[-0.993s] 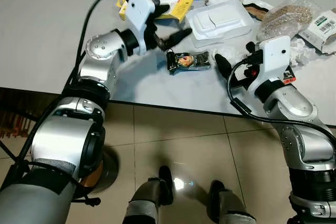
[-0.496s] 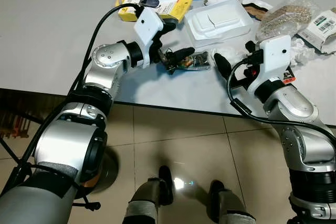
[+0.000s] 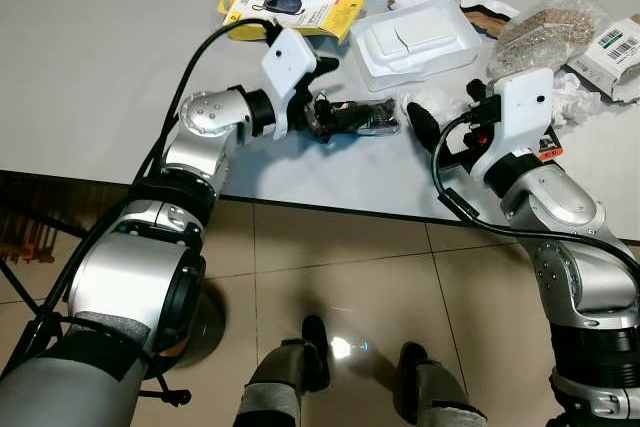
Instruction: Picking trash to rubbish bin
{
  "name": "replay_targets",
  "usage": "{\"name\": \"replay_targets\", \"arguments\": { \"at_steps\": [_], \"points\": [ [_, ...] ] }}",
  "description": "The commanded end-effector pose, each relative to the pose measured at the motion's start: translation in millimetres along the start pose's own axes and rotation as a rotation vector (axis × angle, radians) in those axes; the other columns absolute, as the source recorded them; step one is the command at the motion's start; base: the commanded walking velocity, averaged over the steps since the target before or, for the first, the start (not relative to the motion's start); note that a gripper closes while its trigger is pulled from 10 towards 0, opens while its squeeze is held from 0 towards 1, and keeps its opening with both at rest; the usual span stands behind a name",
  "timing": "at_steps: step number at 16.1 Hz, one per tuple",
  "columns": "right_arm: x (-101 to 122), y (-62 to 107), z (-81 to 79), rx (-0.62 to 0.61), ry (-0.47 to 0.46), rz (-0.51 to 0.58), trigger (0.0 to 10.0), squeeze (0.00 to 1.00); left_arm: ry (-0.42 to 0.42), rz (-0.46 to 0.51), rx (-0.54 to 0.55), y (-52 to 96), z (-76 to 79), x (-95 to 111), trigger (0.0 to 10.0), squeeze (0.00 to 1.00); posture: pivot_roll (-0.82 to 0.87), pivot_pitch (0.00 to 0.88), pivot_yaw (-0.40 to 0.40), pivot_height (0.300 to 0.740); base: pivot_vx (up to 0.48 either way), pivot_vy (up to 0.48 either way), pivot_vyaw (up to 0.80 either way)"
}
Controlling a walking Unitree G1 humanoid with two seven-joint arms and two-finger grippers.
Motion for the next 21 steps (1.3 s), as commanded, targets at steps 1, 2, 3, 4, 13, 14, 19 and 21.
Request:
{"name": "replay_targets", "arguments": {
  "at_steps": [1, 2, 3, 4, 13, 14, 19, 21],
  "points": [
    [0, 3.8, -4.3, 0.009, -0.01, -0.002, 10.0, 0.0, 0.001, -0.052, -0.038, 2.9, 6.3, -15, 10.0, 0.0, 0.03, 0.358, 0.156, 0.74, 0.0, 0.0, 0.0],
    [0, 3.9, -4.3, 0.008, -0.01, -0.002, 10.0, 0.0, -0.001, -0.058, -0.043, 2.7, 7.6, -17, 10.0, 0.0, 0.03, 0.358, 0.156, 0.74, 0.0, 0.0, 0.0],
    [0, 4.1, -4.3, 0.007, -0.011, -0.002, 10.0, 0.0, -0.001, -0.066, -0.05, 2.3, 9.5, -19, 10.0, 0.0, 0.03, 0.359, 0.156, 0.74, 0.0, 0.0, 0.0],
    [0, 4.2, -4.4, 0.007, -0.011, -0.002, 10.0, 0.0, -0.001, -0.068, -0.053, 2.0, 10.4, -20, 10.0, 0.0, 0.03, 0.359, 0.156, 0.74, 0.0, 0.0, 0.0],
    [-1, 3.6, -5.6, 0.01, -0.013, -0.001, 10.0, 0.0, 0.003, -0.124, -0.133, 3.0, 23.8, -34, 10.0, 0.0, 0.03, 0.357, 0.157, 0.74, 0.0, 0.0, 0.0],
    [-1, 3.7, -5.6, 0.01, -0.013, -0.001, 10.0, 0.0, 0.001, -0.126, -0.138, 3.1, 24.7, -35, 10.0, 0.0, 0.03, 0.358, 0.157, 0.74, 0.0, 0.0, 0.0],
    [0, 3.6, -6.5, 0.011, -0.017, 0.001, 10.0, 0.0, -0.058, -0.177, -0.112, 2.7, 23.6, -43, 10.0, 0.0, 0.03, 0.362, 0.158, 0.74, 0.0, 0.0, 0.0],
    [0, 3.6, -6.6, 0.011, -0.018, 0.0, 10.0, 0.0, -0.069, -0.175, -0.102, 1.8, 23.2, -43, 10.0, 0.0, 0.03, 0.361, 0.158, 0.74, 0.0, 0.0, 0.0]
  ]
}}
Point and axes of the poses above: a point about 5 cm out from each wrist's last joint towards the gripper, its own y axis pointing back from the gripper into the wrist, its own x axis along the axis of the wrist's last joint, z = x × y, the point moved 6 cm from there along -y, pointing out of the wrist towards the gripper, and after that the axes turned 10 degrees about y, right-handed, at the moved point
